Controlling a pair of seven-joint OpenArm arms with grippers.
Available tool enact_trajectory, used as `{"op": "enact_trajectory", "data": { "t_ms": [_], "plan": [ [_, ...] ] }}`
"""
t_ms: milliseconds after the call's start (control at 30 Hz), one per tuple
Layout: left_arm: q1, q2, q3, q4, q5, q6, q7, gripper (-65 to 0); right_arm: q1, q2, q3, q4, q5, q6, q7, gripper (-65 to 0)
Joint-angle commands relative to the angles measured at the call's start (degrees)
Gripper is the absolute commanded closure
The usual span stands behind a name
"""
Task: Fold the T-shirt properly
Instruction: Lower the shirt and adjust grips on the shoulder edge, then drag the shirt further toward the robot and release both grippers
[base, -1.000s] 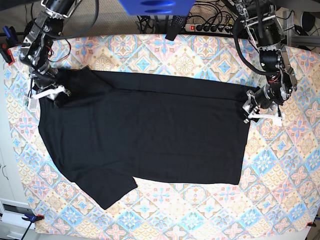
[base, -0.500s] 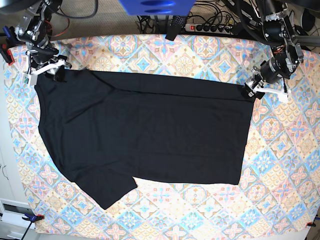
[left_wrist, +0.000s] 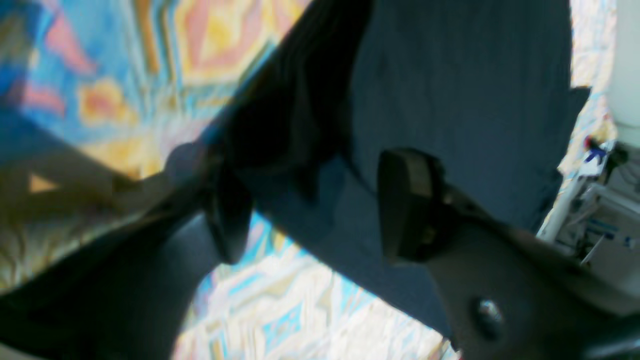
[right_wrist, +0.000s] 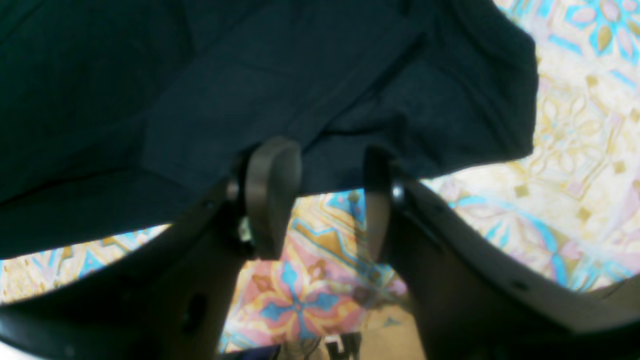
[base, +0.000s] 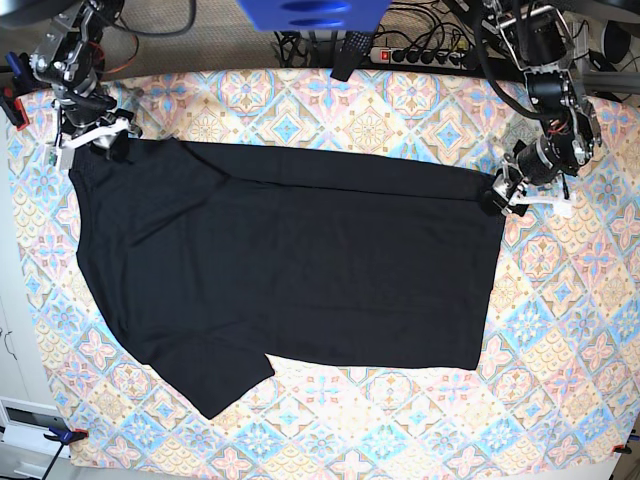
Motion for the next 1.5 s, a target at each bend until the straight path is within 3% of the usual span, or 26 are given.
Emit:
{"op": "enact_trajectory", "data": {
  "t_ms": [0,133,167,467,733,1033,1100,1333,1467],
  "plan": [
    [-0.44,0.44,0.51,-1.22,1.44,0.73,0.23,-25.5,-0.14,0.74,1.06,-0.64,0.76,0.20,0.94,-24.4],
    [-1.15,0.35,2.18,-2.54,1.09,0.73,0.05,-1.0,1.00,0.74,4.49,-5.74,0.85,0.20,0.76,-24.7],
    [-1.06,0.35,2.01,-2.45,1.00,0.73,0.23,0.0,1.88,0.74,5.19,-6.97,0.85,0.20,0.76,-24.8],
    [-0.71,-0.09,1.83,-2.45,1.00,0.73,0.32,0.0,7.95,0.74,10.12,-16.20,0.93,0.20,0.67,-24.9],
    [0.35,-0.79,1.74,-2.45,0.92,0.73,1.46,0.0,11.20,0.74,11.52,-24.55,0.93,0.11,0.67,-29.8],
    [0.43,-0.79,1.74,-2.45,0.92,0.73,1.46,0.0,14.80,0.74,11.43,-28.69,0.93,0.11,0.67,-29.0],
    [0.70,-0.88,1.74,-2.45,0.92,0.73,1.46,0.0,14.72,0.74,11.43,-28.60,0.93,0.11,0.67,-25.7],
    [5.53,-0.88,1.66,4.67,0.92,0.73,1.46,0.0,13.13,0.83,12.23,-28.07,0.93,0.20,0.76,-0.4],
    [9.75,-0.97,1.66,9.33,0.92,0.73,1.46,0.0,10.15,1.00,14.25,-27.98,0.85,0.20,0.67,0.0]
  ]
}}
